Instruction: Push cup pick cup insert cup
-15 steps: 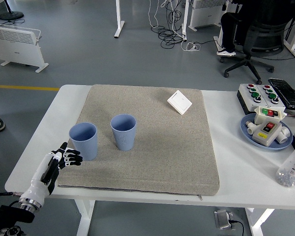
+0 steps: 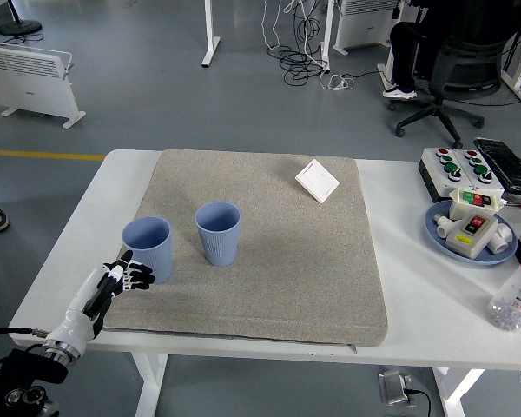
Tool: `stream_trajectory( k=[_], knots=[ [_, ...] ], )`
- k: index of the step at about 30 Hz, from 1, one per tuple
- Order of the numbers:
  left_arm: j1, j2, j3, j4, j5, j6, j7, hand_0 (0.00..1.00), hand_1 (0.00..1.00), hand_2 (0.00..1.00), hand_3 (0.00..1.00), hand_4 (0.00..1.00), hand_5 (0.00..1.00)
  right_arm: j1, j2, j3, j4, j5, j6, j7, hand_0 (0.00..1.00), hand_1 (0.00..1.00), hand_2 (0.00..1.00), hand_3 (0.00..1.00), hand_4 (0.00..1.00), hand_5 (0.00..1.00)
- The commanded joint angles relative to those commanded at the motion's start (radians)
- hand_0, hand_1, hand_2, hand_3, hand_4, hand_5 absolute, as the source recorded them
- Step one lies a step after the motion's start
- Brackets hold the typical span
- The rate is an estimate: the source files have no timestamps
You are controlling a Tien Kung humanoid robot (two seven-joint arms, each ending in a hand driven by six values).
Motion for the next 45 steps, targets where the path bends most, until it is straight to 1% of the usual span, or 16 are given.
stream_trajectory(
  k=[5,6,11,12,18,24,25,29,31,39,45],
  knots=[
    [-0.021,0.013,0.015,0.015,-0.005,-0.001,-0.001,0.608,0.582,0.508,0.483,0.621,0.998,0.002,0.0,-0.001,0.0,0.001,0.0,0.0,0.758,0.649,0.67,0.56,0.073,0.494],
    [-0.024,0.015,0.018,0.019,-0.005,-0.002,-0.001,0.655,0.585,0.51,0.485,0.621,0.998,0.002,0.0,-0.002,0.0,0.001,0.0,0.0,0.757,0.649,0.67,0.561,0.072,0.492],
    [-0.045,0.018,0.03,0.047,-0.003,-0.004,0.001,0.655,0.585,0.51,0.485,0.621,0.998,0.004,0.001,-0.001,0.0,0.001,0.0,0.0,0.757,0.649,0.67,0.561,0.072,0.492],
    [-0.049,0.018,0.032,0.051,-0.003,-0.004,0.001,0.678,0.589,0.511,0.488,0.628,0.998,0.004,0.001,-0.001,0.0,0.001,0.0,0.0,0.758,0.649,0.67,0.56,0.072,0.495],
    [-0.066,0.023,0.047,0.078,-0.009,-0.007,-0.001,0.678,0.589,0.511,0.488,0.628,0.998,0.006,0.001,-0.001,0.0,0.001,0.0,0.0,0.758,0.649,0.67,0.56,0.072,0.495],
    [-0.075,0.022,0.056,0.097,-0.012,-0.007,-0.003,0.683,0.591,0.515,0.491,0.63,0.998,0.007,0.001,-0.002,0.0,0.002,-0.001,-0.001,0.758,0.649,0.67,0.56,0.071,0.495],
    [-0.077,0.022,0.057,0.101,-0.012,-0.007,-0.003,0.721,0.605,0.516,0.491,0.631,0.998,0.007,0.001,-0.002,0.0,0.002,-0.001,-0.001,0.758,0.649,0.669,0.56,0.071,0.495],
    [-0.089,0.023,0.064,0.119,-0.017,-0.005,-0.009,0.721,0.605,0.516,0.491,0.631,0.998,0.007,0.001,-0.003,0.0,0.001,-0.001,-0.001,0.758,0.649,0.669,0.56,0.071,0.495],
    [-0.097,0.024,0.07,0.128,-0.018,-0.004,-0.013,0.737,0.594,0.516,0.491,0.632,0.998,0.007,0.001,-0.003,0.0,0.001,0.0,-0.002,0.758,0.645,0.67,0.56,0.071,0.496],
    [-0.15,0.027,0.087,0.18,-0.032,0.003,-0.027,0.741,0.595,0.516,0.491,0.633,0.998,0.011,0.002,-0.003,0.0,-0.004,-0.001,-0.003,0.758,0.643,0.671,0.56,0.07,0.499],
    [-0.174,0.024,0.084,0.212,-0.03,0.002,-0.029,0.76,0.592,0.517,0.492,0.632,0.998,0.017,0.0,-0.001,0.0,-0.016,-0.003,-0.006,0.758,0.639,0.67,0.56,0.07,0.496]
  ],
)
